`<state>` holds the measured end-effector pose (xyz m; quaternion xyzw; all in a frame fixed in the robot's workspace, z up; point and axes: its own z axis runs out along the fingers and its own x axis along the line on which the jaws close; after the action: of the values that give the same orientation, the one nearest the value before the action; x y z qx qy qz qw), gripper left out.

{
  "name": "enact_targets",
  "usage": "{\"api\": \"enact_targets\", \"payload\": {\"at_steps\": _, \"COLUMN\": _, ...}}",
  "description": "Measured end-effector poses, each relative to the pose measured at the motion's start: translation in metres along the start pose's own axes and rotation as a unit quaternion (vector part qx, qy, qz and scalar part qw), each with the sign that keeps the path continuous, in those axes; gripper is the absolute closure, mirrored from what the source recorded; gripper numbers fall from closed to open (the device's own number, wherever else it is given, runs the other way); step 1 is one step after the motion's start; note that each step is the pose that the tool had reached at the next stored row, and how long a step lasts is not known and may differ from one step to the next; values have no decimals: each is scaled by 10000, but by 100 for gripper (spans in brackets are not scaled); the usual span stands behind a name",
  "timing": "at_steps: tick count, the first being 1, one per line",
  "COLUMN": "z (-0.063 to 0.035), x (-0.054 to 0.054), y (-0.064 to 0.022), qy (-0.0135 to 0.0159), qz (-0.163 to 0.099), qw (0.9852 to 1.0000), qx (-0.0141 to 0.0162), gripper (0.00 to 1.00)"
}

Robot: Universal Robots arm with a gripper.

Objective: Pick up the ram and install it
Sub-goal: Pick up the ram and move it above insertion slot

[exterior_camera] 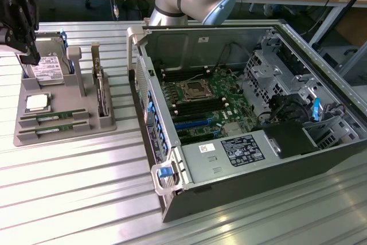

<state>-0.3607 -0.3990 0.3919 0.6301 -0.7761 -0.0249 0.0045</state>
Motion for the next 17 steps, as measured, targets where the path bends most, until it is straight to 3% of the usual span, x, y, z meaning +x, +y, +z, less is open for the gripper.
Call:
{"api": "enact_targets", "payload": {"at_steps": 7, "z": 0, "x": 0, "y": 0, "qy": 0, "qz": 0, "qw": 10000, "qx": 0, "gripper": 89}}
{"api": "enact_targets", "payload": {"at_steps": 11, "z": 0, "x": 0, "y": 0, "qy": 0, "qz": 0, "qw": 10000, "qx": 0, "gripper": 64}}
{"api": "enact_targets", "payload": {"at_steps": 17, "z": 0, "x": 0, "y": 0, "qy": 0, "qz": 0, "qw": 10000, "qx": 0, "gripper": 64}}
